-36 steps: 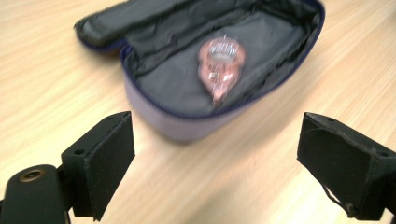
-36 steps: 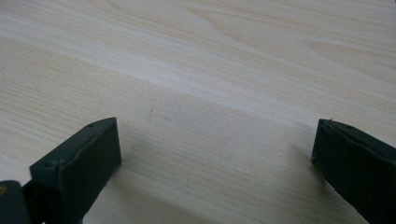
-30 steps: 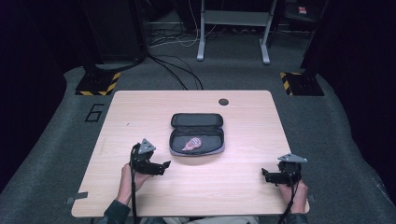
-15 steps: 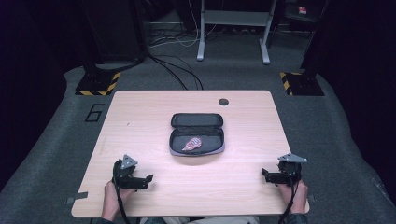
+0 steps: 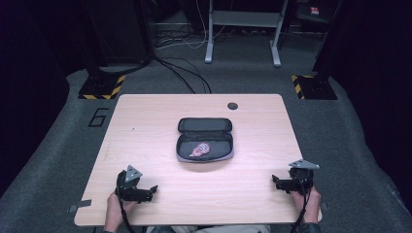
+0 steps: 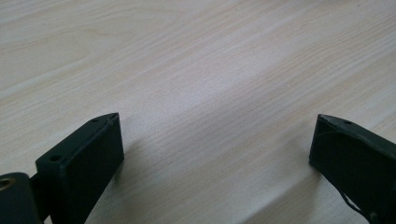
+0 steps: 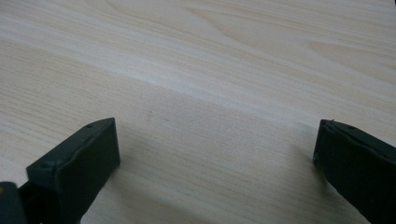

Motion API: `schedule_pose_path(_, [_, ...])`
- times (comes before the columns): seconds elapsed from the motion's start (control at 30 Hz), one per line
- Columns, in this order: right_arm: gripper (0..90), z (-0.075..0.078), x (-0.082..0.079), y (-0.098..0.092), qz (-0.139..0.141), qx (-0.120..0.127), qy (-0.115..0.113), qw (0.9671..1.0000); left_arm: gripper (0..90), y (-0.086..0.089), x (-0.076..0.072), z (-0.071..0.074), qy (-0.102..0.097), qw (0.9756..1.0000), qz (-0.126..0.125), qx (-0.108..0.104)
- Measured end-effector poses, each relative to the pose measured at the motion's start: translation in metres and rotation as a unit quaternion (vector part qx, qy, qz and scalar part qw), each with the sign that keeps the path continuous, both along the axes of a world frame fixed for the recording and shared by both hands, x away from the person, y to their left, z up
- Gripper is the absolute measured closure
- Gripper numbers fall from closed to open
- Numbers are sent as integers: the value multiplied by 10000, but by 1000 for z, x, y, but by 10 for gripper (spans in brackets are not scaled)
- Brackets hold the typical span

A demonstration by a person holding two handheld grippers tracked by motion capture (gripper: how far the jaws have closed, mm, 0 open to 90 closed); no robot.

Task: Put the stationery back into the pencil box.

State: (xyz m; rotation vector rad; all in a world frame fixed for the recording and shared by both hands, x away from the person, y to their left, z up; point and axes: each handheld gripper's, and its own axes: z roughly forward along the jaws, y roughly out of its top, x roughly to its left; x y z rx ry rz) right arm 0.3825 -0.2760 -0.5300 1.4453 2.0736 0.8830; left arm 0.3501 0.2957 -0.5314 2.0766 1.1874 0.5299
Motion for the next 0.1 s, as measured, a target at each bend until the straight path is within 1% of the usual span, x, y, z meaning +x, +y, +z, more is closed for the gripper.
schedule_pose_path(0.1, [0,0,1,0,2,17,45,10000,27,0,1,0,-3,10000,57,-34])
